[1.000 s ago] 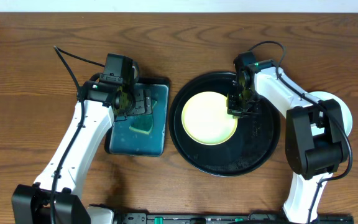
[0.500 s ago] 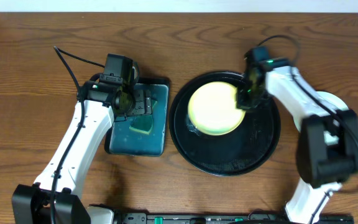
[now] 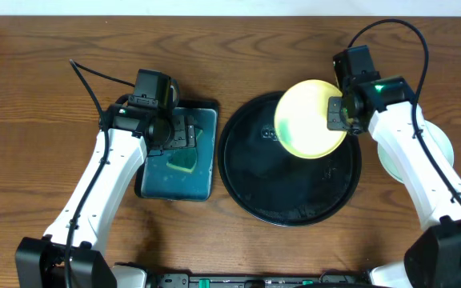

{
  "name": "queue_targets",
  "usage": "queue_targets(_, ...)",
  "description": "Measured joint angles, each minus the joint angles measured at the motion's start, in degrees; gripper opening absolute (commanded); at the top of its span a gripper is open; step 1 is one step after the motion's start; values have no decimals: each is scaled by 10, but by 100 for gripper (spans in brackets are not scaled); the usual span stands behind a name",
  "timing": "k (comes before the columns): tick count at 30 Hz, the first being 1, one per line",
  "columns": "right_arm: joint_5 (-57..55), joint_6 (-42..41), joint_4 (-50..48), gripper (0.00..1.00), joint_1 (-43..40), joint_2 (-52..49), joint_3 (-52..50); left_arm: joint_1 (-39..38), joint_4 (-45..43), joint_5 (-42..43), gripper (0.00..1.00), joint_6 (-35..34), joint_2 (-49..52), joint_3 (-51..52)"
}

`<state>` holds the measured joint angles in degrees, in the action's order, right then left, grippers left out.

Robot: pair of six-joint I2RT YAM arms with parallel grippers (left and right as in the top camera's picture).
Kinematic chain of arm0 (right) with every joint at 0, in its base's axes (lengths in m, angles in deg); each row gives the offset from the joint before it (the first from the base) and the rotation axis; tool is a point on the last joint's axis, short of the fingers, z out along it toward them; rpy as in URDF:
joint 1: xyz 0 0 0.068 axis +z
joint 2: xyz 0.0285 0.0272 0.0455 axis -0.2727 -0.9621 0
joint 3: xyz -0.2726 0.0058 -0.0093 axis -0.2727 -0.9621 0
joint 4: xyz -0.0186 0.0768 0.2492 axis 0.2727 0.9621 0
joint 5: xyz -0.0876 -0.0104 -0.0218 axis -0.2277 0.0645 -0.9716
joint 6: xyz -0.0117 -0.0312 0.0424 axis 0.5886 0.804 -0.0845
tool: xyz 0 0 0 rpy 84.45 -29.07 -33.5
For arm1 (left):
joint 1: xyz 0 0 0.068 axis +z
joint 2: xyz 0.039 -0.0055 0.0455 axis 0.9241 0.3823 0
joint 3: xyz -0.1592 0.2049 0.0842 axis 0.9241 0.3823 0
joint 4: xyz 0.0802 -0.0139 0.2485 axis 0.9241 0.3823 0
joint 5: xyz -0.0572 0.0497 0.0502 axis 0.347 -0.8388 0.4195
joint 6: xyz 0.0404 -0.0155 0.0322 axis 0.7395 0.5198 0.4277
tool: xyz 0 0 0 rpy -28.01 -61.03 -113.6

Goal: Clean dirty plates on tray and stack at the side
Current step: 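Lift the yellow plate off the black tray with the right gripper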

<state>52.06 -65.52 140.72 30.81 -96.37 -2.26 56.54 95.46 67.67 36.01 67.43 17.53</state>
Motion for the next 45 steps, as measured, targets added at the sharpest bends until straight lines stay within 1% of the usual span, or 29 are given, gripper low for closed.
queue_targets(3, -41, 0, 3, 1, 15, 5, 0, 0, 0, 0, 86, 0, 0, 0)
queue_targets(11, -89, 2, 4, 1, 49, 6, 0, 0, 0, 0, 86, 0, 0, 0)
queue_targets(19, -126, 2, 9, 1, 56, 6, 0, 0, 0, 0, 86, 0, 0, 0)
queue_targets(25, -168, 2, 9, 1, 101, 6, 0, 0, 0, 0, 86, 0, 0, 0)
queue_targets(37, -358, -9, -2, 1, 195, 6, 0, 0, 1, 0, 86, 0, 0, 0)
queue_targets(45, -423, 18, -8, 1, 224, 6, 0, 0, 1, 0, 86, 0, 0, 0)
